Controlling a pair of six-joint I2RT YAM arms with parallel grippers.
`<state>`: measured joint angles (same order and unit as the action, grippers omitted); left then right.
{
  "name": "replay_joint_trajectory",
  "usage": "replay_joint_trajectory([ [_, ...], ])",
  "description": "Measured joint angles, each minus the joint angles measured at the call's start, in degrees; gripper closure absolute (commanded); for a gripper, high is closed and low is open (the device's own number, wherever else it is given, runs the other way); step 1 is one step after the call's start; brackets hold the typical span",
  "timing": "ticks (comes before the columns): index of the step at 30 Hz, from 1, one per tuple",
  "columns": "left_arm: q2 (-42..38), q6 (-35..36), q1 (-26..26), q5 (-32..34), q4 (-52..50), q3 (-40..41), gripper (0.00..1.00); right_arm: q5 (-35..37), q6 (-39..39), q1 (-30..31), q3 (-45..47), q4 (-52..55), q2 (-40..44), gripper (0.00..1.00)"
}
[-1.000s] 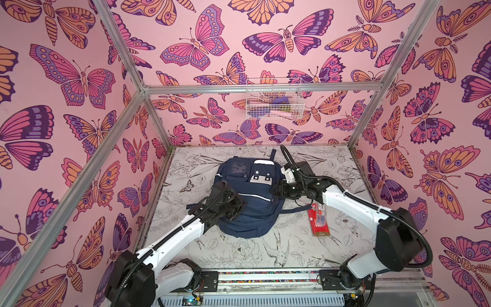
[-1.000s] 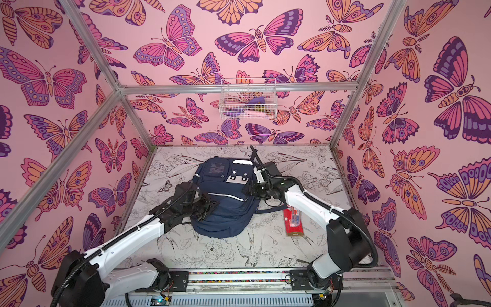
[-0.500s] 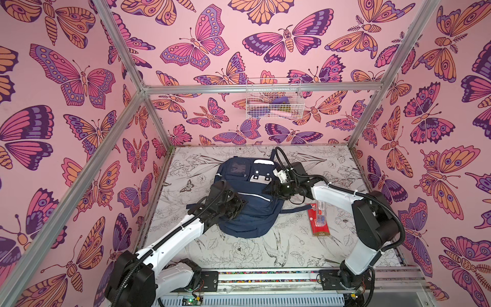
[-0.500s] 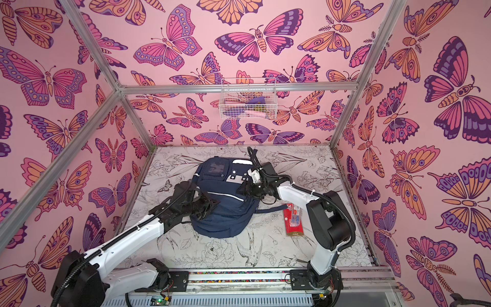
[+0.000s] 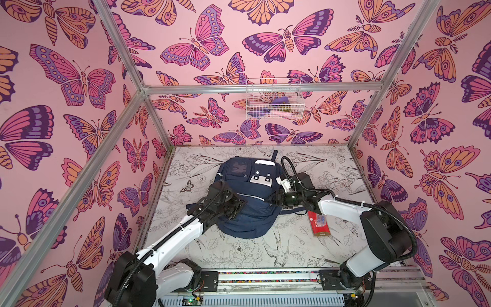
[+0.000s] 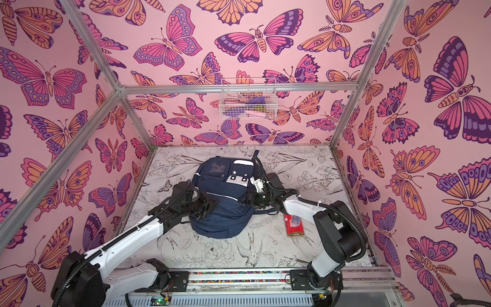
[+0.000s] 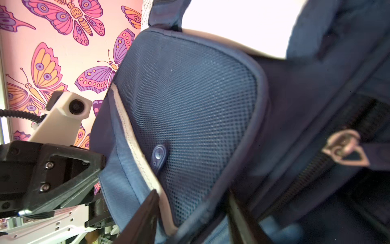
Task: Pack books, pencil case, and school supplies into a backpack
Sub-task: Unzip the student bag at the center of the table.
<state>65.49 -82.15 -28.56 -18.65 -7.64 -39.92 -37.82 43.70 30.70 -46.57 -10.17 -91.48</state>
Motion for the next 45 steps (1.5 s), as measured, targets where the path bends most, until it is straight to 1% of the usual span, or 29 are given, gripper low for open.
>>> replay_joint_trajectory([
  [7,-0.6,-0.5,0.9,-1.0,0.3,0.4,1.0,0.6,1.3,2.5,2.8,-1.2,4.7,0.53],
  [13,-0.7,-0.5,1.3,-1.4,0.3,0.6,1.0,4.2,0.5,5.8,3.2,1.7,7.0,0.53],
  [15,-0.8,-0.5,1.3,-1.5,0.3,0.9,1.0,5.7,-0.5,6.9,2.8,3.7,7.2,0.57],
  [17,-0.8,-0.6,1.4,-1.5,0.3,1.1,1.0,7.1,-1.9,8.2,1.5,6.3,7.1,0.64],
  [19,-0.8,-0.7,1.5,-1.5,0.3,1.2,1.0,8.2,-3.3,9.8,0.0,9.0,6.8,0.66],
  [22,-0.8,-0.7,1.8,-1.5,0.3,1.3,1.0,9.8,-5.1,11.9,-1.6,11.8,6.1,0.64],
  [26,-0.8,-0.7,1.9,-1.9,0.3,1.3,1.0,12.1,-6.7,14.2,-2.5,13.2,6.0,0.52],
  [28,-0.8,-0.7,1.9,-2.0,0.4,1.4,1.0,13.0,-7.3,14.9,-2.9,13.7,6.0,0.51],
  [29,-0.8,-0.7,1.9,-2.1,0.3,1.4,1.0,13.4,-7.7,15.1,-3.0,14.1,6.0,0.53],
  [32,-0.8,-0.7,1.9,-2.2,0.5,1.6,1.0,15.2,-8.2,15.6,-3.5,15.4,6.0,0.63],
  [38,-0.8,-0.9,1.9,-2.5,1.4,2.3,1.0,18.6,-9.5,16.6,-4.3,18.7,6.2,0.79],
  [45,-0.8,-0.9,2.0,-2.6,1.8,2.5,1.0,21.4,-9.7,17.9,-4.3,21.8,8.3,0.96],
])
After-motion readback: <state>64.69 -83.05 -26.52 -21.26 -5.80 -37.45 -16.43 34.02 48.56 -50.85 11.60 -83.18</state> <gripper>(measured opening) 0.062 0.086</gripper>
